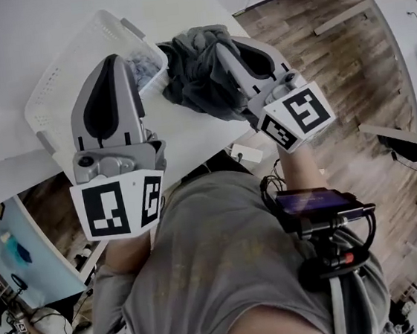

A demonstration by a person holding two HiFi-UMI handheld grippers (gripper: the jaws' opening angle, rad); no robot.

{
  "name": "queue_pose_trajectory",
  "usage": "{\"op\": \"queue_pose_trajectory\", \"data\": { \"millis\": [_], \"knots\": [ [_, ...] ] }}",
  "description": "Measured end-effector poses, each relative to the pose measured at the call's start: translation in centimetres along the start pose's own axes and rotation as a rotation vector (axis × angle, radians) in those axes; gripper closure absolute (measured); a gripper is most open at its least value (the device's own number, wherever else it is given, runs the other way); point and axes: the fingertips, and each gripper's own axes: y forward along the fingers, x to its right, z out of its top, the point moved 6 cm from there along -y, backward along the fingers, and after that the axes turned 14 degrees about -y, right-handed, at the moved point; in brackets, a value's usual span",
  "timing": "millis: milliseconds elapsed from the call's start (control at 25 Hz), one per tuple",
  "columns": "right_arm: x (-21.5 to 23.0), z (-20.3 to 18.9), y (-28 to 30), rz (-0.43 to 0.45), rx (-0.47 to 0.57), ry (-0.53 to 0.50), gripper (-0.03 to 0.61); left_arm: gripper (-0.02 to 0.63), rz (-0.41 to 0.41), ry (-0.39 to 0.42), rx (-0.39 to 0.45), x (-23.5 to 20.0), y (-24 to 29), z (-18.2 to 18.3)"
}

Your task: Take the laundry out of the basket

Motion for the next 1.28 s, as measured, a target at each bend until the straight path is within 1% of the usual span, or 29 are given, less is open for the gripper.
{"op": "queue_pose_trajectory", "data": {
  "millis": [160, 280, 440, 560, 720, 840, 1080, 1160, 1280],
  "knots": [
    [-0.3, -3.8, 1.9, 0.033, -0.044, -0.008, 0.555, 0.606, 0.019, 0.009, -0.034, -0.5, 1.2, -1.2],
    [-0.6, -5.8, 2.8, 0.052, -0.093, -0.015, 0.555, 0.606, 0.028, 0.012, -0.050, -0.7, 1.4, -1.5],
    [-0.9, -7.0, 3.1, 0.065, -0.131, -0.010, 0.548, 0.606, 0.036, 0.020, -0.058, -0.7, 1.3, -1.1],
    [-0.9, -7.1, 3.3, 0.069, -0.154, -0.027, 0.511, 0.606, 0.039, 0.019, -0.064, -0.7, 1.3, -1.2],
    [-1.4, -6.3, 3.5, 0.103, -0.177, -0.085, 0.428, 0.606, 0.038, 0.012, -0.055, -0.9, 1.1, -1.2],
    [-1.7, -5.0, 3.3, 0.123, -0.174, -0.122, 0.402, 0.606, 0.035, 0.007, -0.036, -0.9, 0.9, -1.0],
    [-1.9, -1.4, 2.9, 0.126, -0.090, -0.126, 0.400, 0.606, 0.035, 0.007, 0.009, -1.2, 0.4, -0.1],
    [-2.1, 0.1, 2.9, 0.129, -0.056, -0.144, 0.429, 0.606, 0.044, 0.009, 0.034, -1.3, -0.1, 0.4],
    [-2.9, 2.5, 3.2, 0.125, 0.000, -0.200, 0.480, 0.606, 0.070, 0.017, 0.075, -1.6, -1.2, 1.4]
  ]
}}
